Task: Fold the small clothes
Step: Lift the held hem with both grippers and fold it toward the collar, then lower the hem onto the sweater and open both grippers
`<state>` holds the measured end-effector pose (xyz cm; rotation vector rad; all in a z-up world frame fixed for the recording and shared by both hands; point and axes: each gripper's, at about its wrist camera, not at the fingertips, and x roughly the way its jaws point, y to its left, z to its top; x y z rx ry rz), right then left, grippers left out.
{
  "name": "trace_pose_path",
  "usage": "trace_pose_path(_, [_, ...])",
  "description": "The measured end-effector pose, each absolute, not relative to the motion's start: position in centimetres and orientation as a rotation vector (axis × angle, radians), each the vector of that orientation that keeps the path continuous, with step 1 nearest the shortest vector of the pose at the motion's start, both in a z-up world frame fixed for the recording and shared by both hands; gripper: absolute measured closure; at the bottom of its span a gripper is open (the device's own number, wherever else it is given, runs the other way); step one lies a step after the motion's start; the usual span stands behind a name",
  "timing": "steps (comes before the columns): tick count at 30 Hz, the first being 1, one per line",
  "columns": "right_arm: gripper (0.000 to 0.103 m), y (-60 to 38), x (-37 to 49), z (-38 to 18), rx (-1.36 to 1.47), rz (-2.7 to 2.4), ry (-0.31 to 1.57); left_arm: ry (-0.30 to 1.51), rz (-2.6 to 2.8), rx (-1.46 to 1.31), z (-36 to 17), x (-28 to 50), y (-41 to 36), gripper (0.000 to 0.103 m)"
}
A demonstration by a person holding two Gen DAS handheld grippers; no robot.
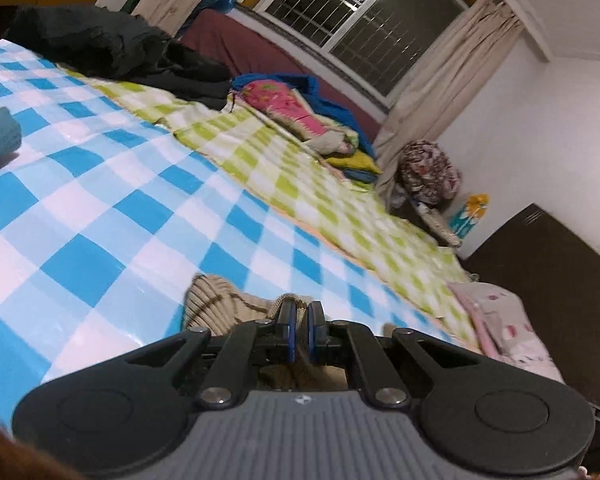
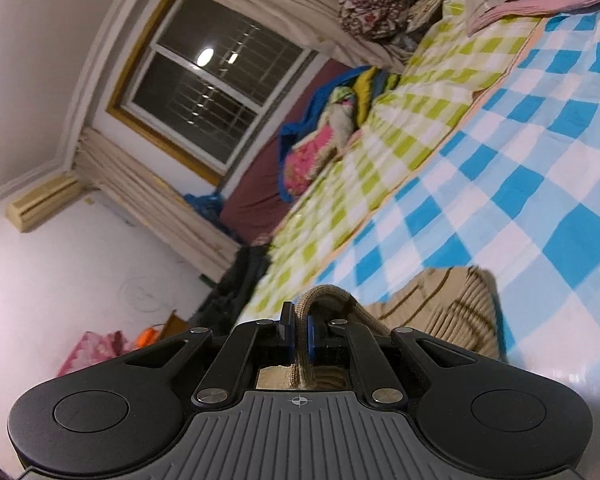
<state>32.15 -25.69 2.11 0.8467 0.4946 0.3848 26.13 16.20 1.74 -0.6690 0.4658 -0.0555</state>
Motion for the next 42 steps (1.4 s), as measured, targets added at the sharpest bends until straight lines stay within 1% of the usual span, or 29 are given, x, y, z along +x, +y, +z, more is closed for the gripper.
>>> trace_pose_path(7, [0.097, -24.7, 35.7, -0.7, 0.795, 0.313, 0.57, 0.522, -0.004, -0.645, -0.9, 28.9, 16.5, 0.091])
trace_pose_path(14, [0.096, -24.2, 38.0, -2.0, 0.769, 0.259, 0.621, 0.527, 0.06, -0.646, -1.5, 29.3, 17.0, 0.091])
trace_pose_path(18, [0.093, -23.8, 38.6, -2.0, 0.73, 0.244, 0.619, 0.523, 0.095, -0.623, -1.7, 29.1, 17.2, 0.091])
trace_pose_path(24, [0.092, -24.0, 39.1, -1.9, 0.723, 0.221, 0.612, 0.511, 0.166, -0.577, -1.2, 29.4, 17.4, 0.091])
trace_pose_path(26, [0.088, -23.9, 39.2, -1.8, 0.728, 0.244, 0.624, 0.497, 0.159, -0.568, -0.7, 29.0, 17.4, 0.091])
trace_pose_path(28, [0.077, -23.9, 38.9, -1.3, 0.709, 0.249, 0.612, 0.488, 0.133, -0.532, -0.1, 28.7, 17.0, 0.09])
trace_pose_path(30, [0.069, -23.7, 38.5, -0.7, 0.663, 0.264, 0.594, 0.495, 0.108, -0.469, 0.4, 28.5, 16.2, 0.085])
trace_pose_path(31, [0.067, -23.6, 38.3, -0.4, 0.637, 0.267, 0.588, 0.499, 0.104, -0.434, 0.5, 28.6, 15.8, 0.082])
trace_pose_path(33, [0.067, -23.3, 38.0, 0.0, 0.579, 0.267, 0.579, 0.515, 0.096, -0.365, 0.6, 28.9, 15.0, 0.073])
trace_pose_path(34, [0.067, -23.1, 37.9, 0.1, 0.553, 0.264, 0.575, 0.524, 0.093, -0.349, 0.5, 29.1, 14.8, 0.072])
trace_pose_path(35, [0.067, -23.1, 37.8, 0.2, 0.533, 0.263, 0.573, 0.542, 0.086, -0.333, 0.3, 29.4, 14.6, 0.068])
trace_pose_path(36, [0.067, -23.0, 37.6, 0.2, 0.514, 0.261, 0.569, 0.566, 0.077, -0.317, 0.1, 29.8, 14.3, 0.067])
trace_pose_path(40, [0.065, -23.4, 37.6, 0.2, 0.489, 0.252, 0.554, 0.617, 0.065, -0.233, -0.7, 31.2, 13.2, 0.066])
trace_pose_path(42, [0.065, -23.7, 37.7, 0.1, 0.494, 0.242, 0.556, 0.641, 0.057, -0.168, -0.7, 32.3, 12.5, 0.064])
